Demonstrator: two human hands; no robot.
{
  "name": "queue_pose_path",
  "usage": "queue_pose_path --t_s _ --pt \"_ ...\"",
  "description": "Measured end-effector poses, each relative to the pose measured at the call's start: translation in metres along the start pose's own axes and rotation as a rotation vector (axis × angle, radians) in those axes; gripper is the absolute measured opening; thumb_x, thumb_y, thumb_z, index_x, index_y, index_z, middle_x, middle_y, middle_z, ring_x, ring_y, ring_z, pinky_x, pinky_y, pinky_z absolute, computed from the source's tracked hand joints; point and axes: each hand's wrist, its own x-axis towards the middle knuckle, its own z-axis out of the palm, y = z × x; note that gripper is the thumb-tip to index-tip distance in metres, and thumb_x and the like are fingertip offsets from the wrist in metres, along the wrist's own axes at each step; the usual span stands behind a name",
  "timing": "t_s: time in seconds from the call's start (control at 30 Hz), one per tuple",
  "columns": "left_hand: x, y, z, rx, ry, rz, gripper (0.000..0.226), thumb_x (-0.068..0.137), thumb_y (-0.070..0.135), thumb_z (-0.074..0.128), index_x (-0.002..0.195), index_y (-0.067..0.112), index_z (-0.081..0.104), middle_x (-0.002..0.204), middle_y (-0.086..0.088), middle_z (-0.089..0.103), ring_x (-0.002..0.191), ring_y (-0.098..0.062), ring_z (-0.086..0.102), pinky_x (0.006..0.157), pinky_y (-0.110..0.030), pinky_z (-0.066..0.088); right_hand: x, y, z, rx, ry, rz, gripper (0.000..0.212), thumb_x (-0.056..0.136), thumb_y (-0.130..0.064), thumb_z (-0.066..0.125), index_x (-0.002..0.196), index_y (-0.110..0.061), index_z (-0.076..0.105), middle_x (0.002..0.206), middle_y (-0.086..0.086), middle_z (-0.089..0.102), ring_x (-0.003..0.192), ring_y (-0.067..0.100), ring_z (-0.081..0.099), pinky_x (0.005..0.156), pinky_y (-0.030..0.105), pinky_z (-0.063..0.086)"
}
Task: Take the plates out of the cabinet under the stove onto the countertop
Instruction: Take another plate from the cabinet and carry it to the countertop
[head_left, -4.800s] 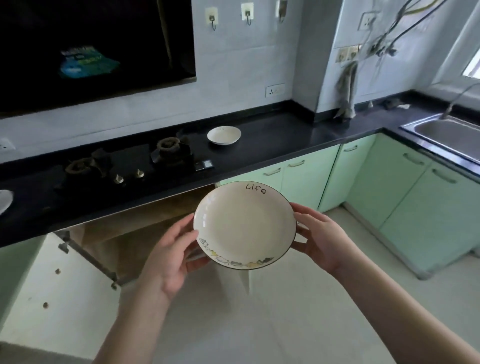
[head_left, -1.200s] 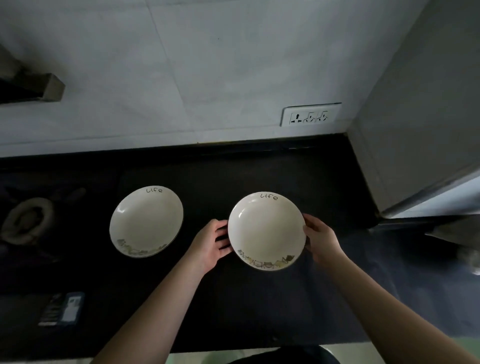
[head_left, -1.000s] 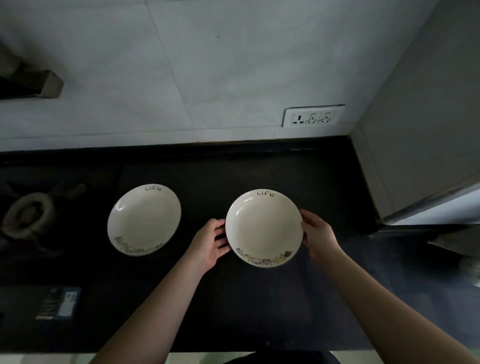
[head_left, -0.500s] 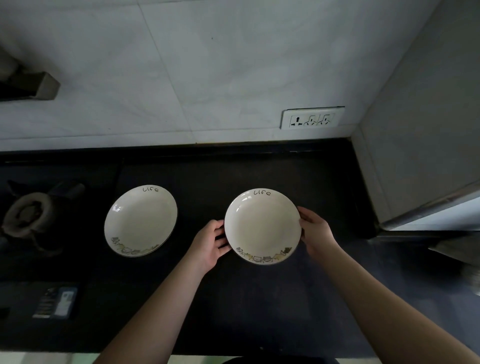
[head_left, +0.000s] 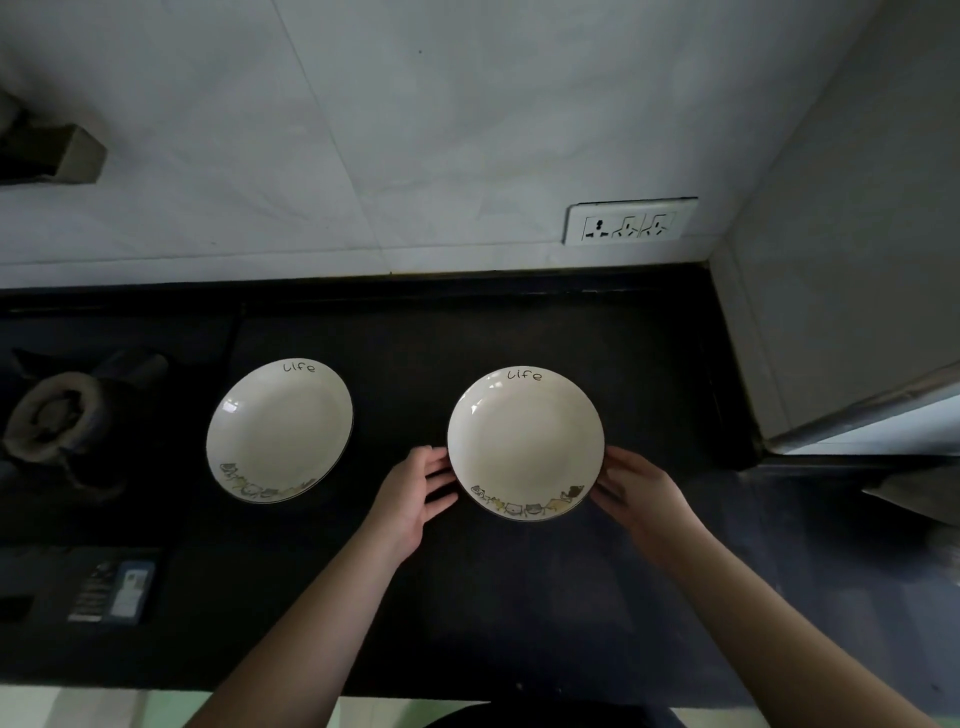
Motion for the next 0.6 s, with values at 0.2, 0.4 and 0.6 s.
queue_pose_path --t_s 0.2,0.4,0.6 --pt "0.002 0.000 0.007 -0.108 -0.011 0.010 0.027 0.101 0.027 0.046 0.121 0.014 0.057 0.112 -0.002 0.060 0.104 -0.020 0.062 0.073 -0.036 0.056 0.004 0.001 0.007 0.022 -0.001 -0.030 0.035 0.088 0.007 0.051 0.099 -0.024 0.065 0.087 -0.001 0.076 0.083 0.013 0.073 0.061 0.024 0.058" --pt "0.009 0.011 0.010 -0.126 0.000 0.019 0.016 0.100 0.025 0.048 0.109 0.017 0.058 0.107 -0.001 0.062 0.102 -0.020 0.062 0.072 -0.036 0.055 0.008 -0.011 0.015 0.049 -0.052 -0.035 0.030 0.088 0.004 0.057 0.101 -0.022 0.062 0.084 -0.004 0.077 0.081 0.009 0.073 0.062 0.024 0.058" --pt "0.013 0.021 0.004 0.050 -0.006 -0.004 0.034 0.102 0.024 0.044 0.131 0.010 0.053 0.117 -0.007 0.063 0.104 -0.022 0.064 0.075 -0.040 0.059 0.003 -0.014 0.018 -0.070 -0.051 -0.056 0.036 0.085 -0.015 0.062 0.121 -0.024 0.061 0.101 -0.003 0.074 0.103 0.015 0.064 0.080 0.031 0.049"
